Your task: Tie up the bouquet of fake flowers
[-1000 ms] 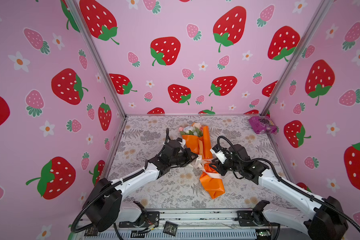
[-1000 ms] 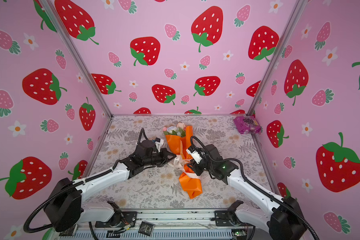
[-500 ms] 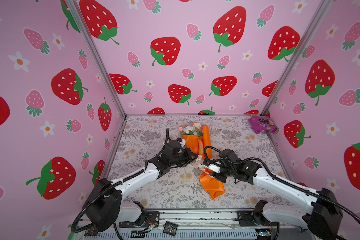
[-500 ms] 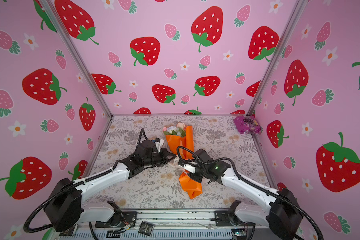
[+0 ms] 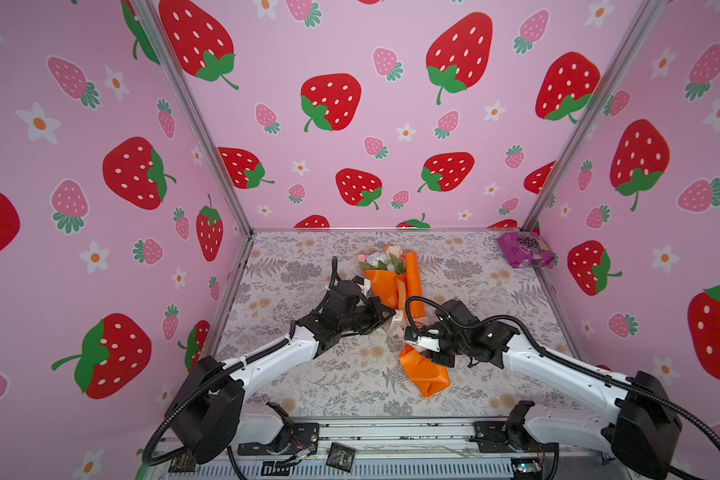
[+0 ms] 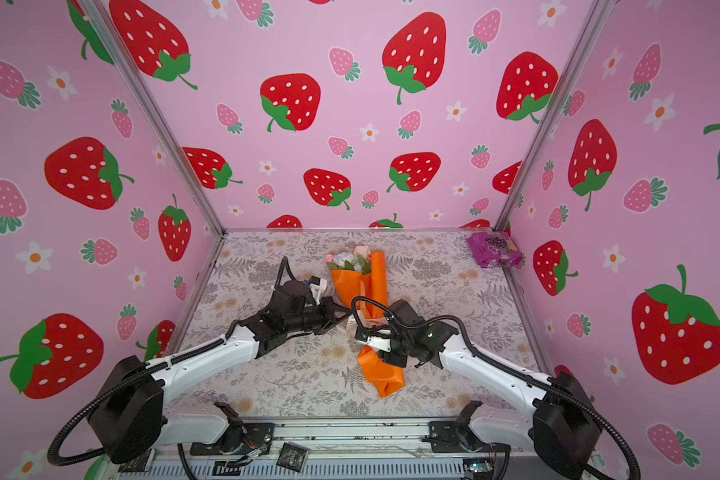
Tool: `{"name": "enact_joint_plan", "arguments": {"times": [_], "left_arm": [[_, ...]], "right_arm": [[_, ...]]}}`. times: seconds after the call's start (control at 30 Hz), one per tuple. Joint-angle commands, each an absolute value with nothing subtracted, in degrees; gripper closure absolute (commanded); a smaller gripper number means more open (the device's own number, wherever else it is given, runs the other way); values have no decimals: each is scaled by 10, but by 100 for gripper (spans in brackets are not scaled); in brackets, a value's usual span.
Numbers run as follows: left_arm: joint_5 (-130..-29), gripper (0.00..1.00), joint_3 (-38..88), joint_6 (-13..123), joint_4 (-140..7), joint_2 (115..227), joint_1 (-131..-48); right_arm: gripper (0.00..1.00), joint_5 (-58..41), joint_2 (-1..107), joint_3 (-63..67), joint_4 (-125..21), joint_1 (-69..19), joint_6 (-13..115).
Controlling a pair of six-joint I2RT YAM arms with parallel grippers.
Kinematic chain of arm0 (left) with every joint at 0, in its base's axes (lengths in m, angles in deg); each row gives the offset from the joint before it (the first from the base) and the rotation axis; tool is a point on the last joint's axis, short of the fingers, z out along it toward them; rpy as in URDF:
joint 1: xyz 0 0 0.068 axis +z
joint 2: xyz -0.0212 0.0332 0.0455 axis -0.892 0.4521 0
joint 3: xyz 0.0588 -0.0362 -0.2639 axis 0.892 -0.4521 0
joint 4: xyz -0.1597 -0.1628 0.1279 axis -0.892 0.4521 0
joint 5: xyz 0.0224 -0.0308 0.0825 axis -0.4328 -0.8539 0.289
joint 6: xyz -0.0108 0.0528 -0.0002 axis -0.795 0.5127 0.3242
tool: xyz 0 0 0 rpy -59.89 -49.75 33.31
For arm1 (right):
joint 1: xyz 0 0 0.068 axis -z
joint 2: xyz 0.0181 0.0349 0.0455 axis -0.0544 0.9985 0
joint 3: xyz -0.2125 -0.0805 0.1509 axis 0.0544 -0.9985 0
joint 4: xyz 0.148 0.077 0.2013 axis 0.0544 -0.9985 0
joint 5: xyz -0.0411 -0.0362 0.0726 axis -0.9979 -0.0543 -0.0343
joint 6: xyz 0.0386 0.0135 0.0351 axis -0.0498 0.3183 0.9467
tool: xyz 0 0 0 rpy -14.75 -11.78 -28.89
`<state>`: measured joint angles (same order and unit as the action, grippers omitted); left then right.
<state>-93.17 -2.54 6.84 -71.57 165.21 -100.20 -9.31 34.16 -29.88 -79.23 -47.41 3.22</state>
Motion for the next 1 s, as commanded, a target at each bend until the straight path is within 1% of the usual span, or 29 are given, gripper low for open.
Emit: {"name": "enact_joint_plan", "arguments": {"times": [0.0,0.03,0.13,0.2,0.27,0.4,0.5,0.67,0.8,0.83,0.97], "left_arm": [[-934,100,-30,64,-721,1649,-998],[-934,100,-32,64,-721,1648,-998],[-929,100,-37,63,-720,1643,-997],[-926,100,-40,65,-715,1640,-996],[-923,100,-46,68,-710,1636,-994],[-907,100,-64,70,-700,1623,-990],[-907,100,-72,70,-697,1618,-985],[-909,100,-73,73,-693,1616,-982],[-909,100,-74,76,-684,1615,-981],[-909,100,-75,78,-682,1614,-981],[-904,100,-88,79,-678,1609,-981]], "right_arm": [[62,-84,359,-294,-817,-477,11],[63,-86,360,-292,-819,-477,9],[72,-96,359,-291,-816,-477,10],[87,-102,351,-290,-809,-477,19],[95,-110,334,-292,-798,-477,40],[97,-132,304,-292,-789,-477,81],[100,-171,299,-293,-780,-476,105],[100,-241,319,-284,-771,-470,152],[100,-268,338,-278,-764,-449,197],[100,-270,342,-275,-763,-443,213],[100,-228,356,-283,-746,-426,240]]}}
